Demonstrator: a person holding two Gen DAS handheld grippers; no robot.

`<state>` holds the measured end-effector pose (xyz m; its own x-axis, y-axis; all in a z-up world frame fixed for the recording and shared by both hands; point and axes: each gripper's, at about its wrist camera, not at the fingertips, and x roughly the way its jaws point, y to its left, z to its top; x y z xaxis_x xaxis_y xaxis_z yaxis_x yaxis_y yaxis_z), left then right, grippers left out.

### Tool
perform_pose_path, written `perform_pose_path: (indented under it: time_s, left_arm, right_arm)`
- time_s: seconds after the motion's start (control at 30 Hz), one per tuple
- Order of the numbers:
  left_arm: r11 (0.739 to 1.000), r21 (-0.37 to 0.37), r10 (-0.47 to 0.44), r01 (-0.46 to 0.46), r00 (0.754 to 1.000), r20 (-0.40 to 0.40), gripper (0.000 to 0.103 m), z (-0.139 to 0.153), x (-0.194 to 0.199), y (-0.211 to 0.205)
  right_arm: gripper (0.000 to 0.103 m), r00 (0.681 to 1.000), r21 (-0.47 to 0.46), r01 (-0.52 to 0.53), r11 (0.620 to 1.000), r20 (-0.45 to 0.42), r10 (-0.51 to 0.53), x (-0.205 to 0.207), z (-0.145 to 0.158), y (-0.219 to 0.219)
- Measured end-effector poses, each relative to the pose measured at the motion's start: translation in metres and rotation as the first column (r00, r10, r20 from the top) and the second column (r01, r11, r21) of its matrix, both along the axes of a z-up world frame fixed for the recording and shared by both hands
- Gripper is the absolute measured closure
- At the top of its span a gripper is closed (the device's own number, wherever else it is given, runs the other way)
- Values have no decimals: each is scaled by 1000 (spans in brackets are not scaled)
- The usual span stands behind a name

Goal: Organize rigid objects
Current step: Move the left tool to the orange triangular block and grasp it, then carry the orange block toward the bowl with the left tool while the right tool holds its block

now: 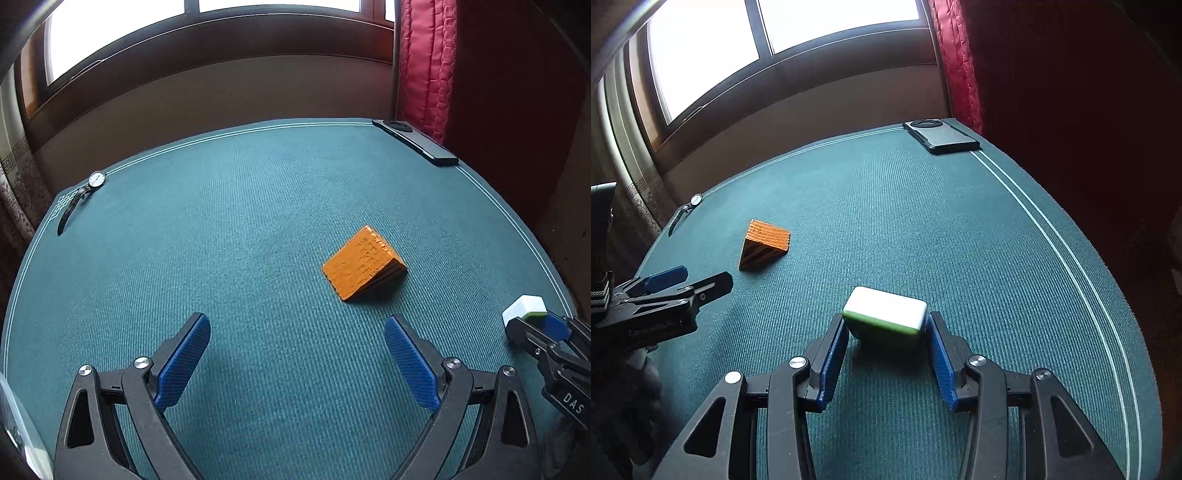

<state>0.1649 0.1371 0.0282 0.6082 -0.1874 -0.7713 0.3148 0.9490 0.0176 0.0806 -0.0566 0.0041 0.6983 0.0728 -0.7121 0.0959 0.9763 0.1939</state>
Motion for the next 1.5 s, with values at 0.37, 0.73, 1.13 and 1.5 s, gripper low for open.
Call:
perform_pose_path:
  time_s: [0.37, 0.73, 1.13, 1.5]
  left_arm:
    - [998, 21, -66, 67, 998, -20, 7, -11, 35, -30]
    - [982, 28, -189, 189, 982, -3, 55, -5, 36, -53]
    - [984, -1, -179, 179, 984, 22, 72, -5, 14, -53]
    - [997, -9, -73, 74, 996, 50, 72, -1, -16, -33]
  right_arm:
    - [56, 1000, 12, -2, 1000, 5, 2, -1, -1, -3]
    - [56, 1000, 13, -3, 1000, 5, 3, -1, -2, -3]
    - [56, 1000, 14, -3, 1000, 5, 3, -2, -1, -4]
    - [56, 1000, 23, -4, 1000, 8, 3, -1, 0, -2]
